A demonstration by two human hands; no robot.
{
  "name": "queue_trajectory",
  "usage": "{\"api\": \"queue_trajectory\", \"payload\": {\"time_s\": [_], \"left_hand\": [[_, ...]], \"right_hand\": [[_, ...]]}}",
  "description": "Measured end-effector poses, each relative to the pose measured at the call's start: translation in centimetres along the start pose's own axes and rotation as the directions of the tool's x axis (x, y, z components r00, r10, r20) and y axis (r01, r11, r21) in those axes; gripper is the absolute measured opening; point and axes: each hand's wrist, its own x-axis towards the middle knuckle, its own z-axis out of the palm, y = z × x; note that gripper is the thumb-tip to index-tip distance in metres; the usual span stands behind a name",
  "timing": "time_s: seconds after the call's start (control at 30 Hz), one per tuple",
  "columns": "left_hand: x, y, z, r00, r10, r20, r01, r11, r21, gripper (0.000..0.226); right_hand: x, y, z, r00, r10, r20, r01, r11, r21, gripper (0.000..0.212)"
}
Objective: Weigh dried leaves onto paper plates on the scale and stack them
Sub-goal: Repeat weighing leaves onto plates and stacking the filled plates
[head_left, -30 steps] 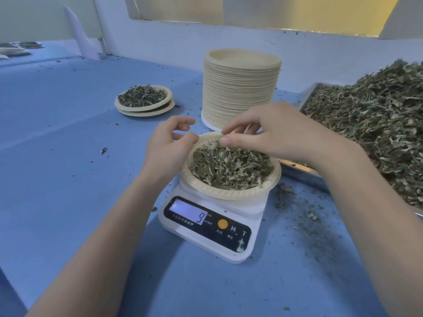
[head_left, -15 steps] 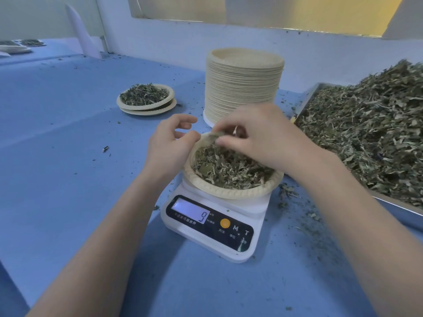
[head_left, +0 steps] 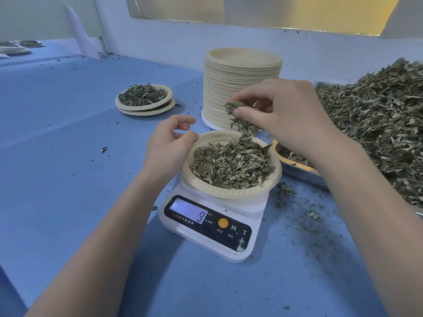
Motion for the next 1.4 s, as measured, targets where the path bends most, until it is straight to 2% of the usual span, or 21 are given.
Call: {"api": "queue_trajectory", "payload": {"time_s": [0.17,0.27,0.37,0.47,0.5,0.67,0.87,0.93,1.03,1.13,1.23,1.3,1.4], "left_hand": [[0.0,-0.1,0.0,1.0,-0.001,0.004,0.001,1.0,-0.01,0.024],[0.0,0.0,0.0,1.0,-0.005,-0.002,0.005,1.0,-0.006,0.024],[0.0,0.0,0.0,1.0,-0.01,-0.007,0.009,1.0,-0.002,0.025],[0.0,0.0,0.1,1.0,-0.018,-0.004,0.018,1.0,0.003,0.025],[0.0,0.0,0.1,1.0,-0.02,-0.004,0.02,1.0,0.006,0.026],[0.0,0.0,0.1,1.0,-0.021,-0.01,0.021,1.0,0.01,0.024],[0.0,0.0,0.1,1.0,-0.021,-0.01,0.021,1.0,0.009,0.024],[0.0,0.0,0.2,1.0,-0.022,-0.011,0.022,1.0,0.011,0.025],[0.0,0.0,0.1,1.0,-0.018,-0.01,0.018,1.0,0.011,0.025],[0.0,0.0,0.1,1.0,-0.022,-0.006,0.022,1.0,0.007,0.024],[0.0,0.0,0.2,1.0,-0.024,0.001,0.024,1.0,0.011,0.024],[0.0,0.0,0.1,1.0,-0.023,0.004,0.023,1.0,0.009,0.024],[0.0,0.0,0.1,1.0,-0.024,0.01,0.024,1.0,-0.002,0.025]], "right_hand": [[0.0,0.6,-0.2,1.0,0.011,-0.026,-0.011,1.0,-0.016,0.023],[0.1,1.3,-0.5,0.998,0.014,-0.063,-0.02,0.996,-0.086,0.025],[0.2,2.5,-1.3,0.997,0.062,-0.053,-0.074,0.962,-0.265,0.025],[-0.2,3.5,-1.8,0.965,0.245,0.09,-0.158,0.825,-0.543,0.034],[-0.3,3.6,-1.8,0.948,0.288,0.137,-0.164,0.808,-0.566,0.036],[0.1,2.7,-1.3,0.948,0.225,0.225,-0.131,0.921,-0.367,0.025],[0.0,1.6,0.1,0.936,0.142,0.323,-0.088,0.981,-0.175,0.018],[-0.2,1.2,0.5,0.918,0.116,0.378,-0.069,0.988,-0.135,0.023],[-0.5,0.4,0.5,0.852,0.103,0.513,-0.072,0.994,-0.079,0.043],[-0.6,-0.1,0.6,0.791,0.107,0.602,-0.03,0.99,-0.136,0.048],[-0.7,-0.5,1.0,0.803,0.087,0.59,0.039,0.979,-0.198,0.034],[-0.7,-0.6,1.0,0.833,0.072,0.548,0.023,0.986,-0.165,0.021],[-0.5,-0.7,0.4,0.895,0.039,0.445,0.012,0.994,-0.11,0.017]]}}
